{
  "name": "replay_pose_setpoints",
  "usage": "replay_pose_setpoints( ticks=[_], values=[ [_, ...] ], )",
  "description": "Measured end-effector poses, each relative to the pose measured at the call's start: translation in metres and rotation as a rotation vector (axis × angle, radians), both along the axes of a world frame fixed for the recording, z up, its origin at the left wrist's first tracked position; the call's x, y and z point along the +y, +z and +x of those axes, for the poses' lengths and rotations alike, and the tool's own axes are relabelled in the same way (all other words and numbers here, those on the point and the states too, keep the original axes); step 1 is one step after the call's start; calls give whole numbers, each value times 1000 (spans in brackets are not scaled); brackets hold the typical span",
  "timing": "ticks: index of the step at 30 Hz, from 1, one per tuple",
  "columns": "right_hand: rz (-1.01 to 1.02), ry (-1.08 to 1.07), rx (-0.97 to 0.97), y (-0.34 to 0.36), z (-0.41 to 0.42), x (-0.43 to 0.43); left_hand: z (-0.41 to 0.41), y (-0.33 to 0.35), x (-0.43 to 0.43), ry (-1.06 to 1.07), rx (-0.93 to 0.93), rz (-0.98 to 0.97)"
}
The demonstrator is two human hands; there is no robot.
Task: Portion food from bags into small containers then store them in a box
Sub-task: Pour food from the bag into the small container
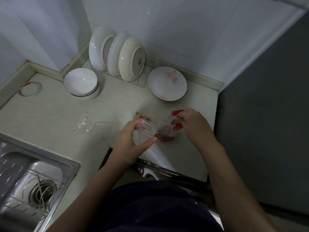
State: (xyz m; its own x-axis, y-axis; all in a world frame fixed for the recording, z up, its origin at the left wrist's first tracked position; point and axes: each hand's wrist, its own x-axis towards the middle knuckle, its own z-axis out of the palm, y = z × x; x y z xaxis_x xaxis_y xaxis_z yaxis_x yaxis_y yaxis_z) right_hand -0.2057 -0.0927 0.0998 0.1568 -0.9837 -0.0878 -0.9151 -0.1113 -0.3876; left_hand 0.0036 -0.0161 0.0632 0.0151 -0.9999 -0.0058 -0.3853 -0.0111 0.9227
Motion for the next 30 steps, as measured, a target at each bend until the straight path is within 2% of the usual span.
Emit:
replay_pose_setpoints(
  ticks=[2,4,12,18,23,25,28,30],
  values=[
    [70,77,184,-5,4,-5,0,-2,0,-3,-10,-1],
    [117,112,287,-9,9,-9,2,-4,1,-14,-11,9],
    [267,58,389,-27,19,-16,8,-5,9,-29,-16,41],
    [247,-118,280,-42,12,-14,13,-8,12,-27,-48,56],
    [477,-413,249,-53,7,-24,14,-7,13,-32,-60,73],
    [565,-434,211,-52,0,-29,14,-7,14,-29,-57,74],
    [669,-377,37,-52,-16,-32,15,-10,15,-21,-55,79],
    [688,-445,-119,-53,-25,-31,16,-12,15,-15,-59,79]
  ],
)
